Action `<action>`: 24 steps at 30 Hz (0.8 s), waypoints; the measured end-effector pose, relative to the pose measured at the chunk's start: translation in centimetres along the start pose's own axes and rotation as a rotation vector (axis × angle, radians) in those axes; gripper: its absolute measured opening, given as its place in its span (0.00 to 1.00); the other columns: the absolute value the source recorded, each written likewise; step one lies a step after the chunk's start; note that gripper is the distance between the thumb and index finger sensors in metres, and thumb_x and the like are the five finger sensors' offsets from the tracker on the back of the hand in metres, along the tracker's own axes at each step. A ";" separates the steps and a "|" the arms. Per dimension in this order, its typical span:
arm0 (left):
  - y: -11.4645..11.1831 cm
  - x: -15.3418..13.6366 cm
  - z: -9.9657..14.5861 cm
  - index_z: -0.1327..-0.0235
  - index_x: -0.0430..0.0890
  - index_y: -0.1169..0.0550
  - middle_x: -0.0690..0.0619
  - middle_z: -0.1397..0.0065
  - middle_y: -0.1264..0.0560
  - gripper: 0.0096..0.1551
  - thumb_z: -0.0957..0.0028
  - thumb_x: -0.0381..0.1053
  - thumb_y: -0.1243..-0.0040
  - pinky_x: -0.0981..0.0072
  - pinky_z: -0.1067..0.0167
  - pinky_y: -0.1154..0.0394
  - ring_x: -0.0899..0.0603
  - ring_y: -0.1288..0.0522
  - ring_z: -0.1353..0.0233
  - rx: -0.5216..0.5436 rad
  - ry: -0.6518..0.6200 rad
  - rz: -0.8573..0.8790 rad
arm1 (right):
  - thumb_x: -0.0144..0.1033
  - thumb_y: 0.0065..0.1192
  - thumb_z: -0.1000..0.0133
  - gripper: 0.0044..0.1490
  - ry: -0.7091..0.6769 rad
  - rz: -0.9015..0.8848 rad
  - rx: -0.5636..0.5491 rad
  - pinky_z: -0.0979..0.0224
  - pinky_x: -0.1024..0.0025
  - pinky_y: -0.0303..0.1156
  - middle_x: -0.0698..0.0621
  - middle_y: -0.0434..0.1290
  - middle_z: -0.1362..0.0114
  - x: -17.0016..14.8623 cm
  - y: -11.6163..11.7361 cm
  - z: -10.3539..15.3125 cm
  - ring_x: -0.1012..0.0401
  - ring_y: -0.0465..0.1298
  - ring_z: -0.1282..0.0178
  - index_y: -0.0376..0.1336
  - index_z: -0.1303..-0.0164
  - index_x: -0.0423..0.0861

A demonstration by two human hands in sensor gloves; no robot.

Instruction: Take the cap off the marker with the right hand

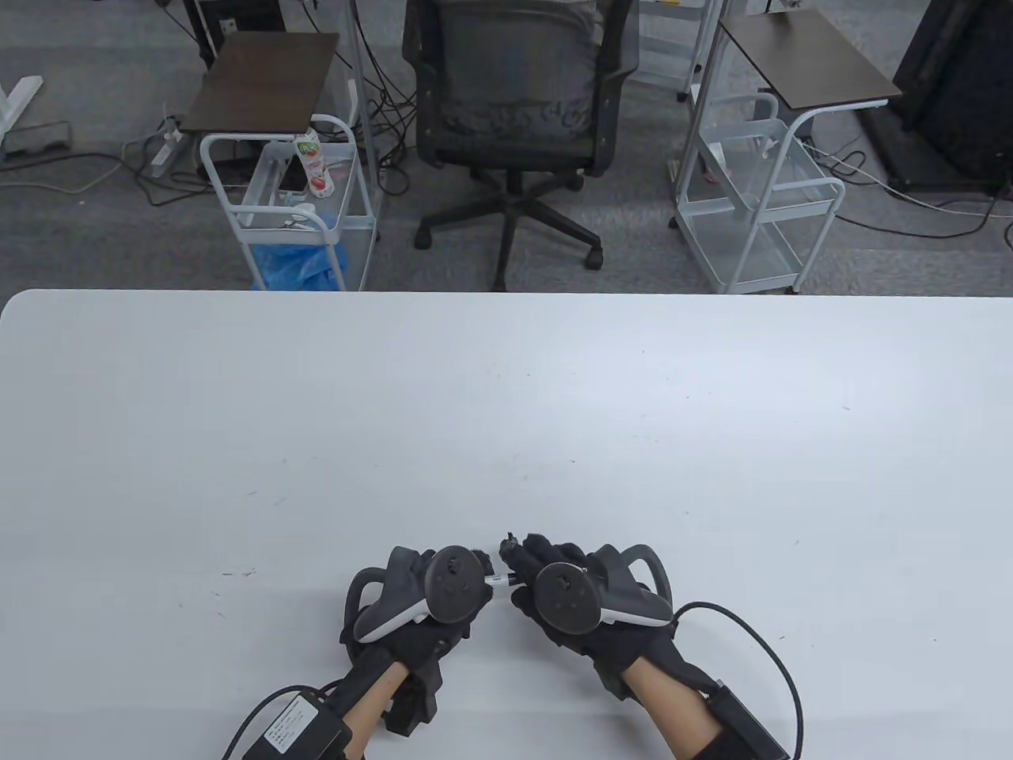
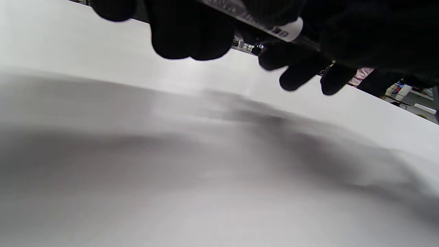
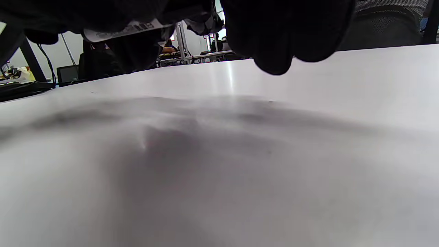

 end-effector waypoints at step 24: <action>1.0 0.8 -0.2 0.34 0.41 0.21 0.51 0.41 0.18 0.30 0.43 0.52 0.50 0.46 0.29 0.31 0.46 0.21 0.42 -0.081 -0.113 0.194 | 0.44 0.50 0.44 0.30 -0.189 0.165 -0.364 0.49 0.72 0.76 0.56 0.81 0.51 0.6 -3.3 2.7 0.62 0.80 0.56 0.69 0.40 0.42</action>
Point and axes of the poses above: the tracker on the back of each hand, its own x axis roughly to the thumb side, its own z axis roughly from the fingertips to the wrist, y = z × x, the point moved 5 cm from there along -z, roughly from the wrist to the fingertips
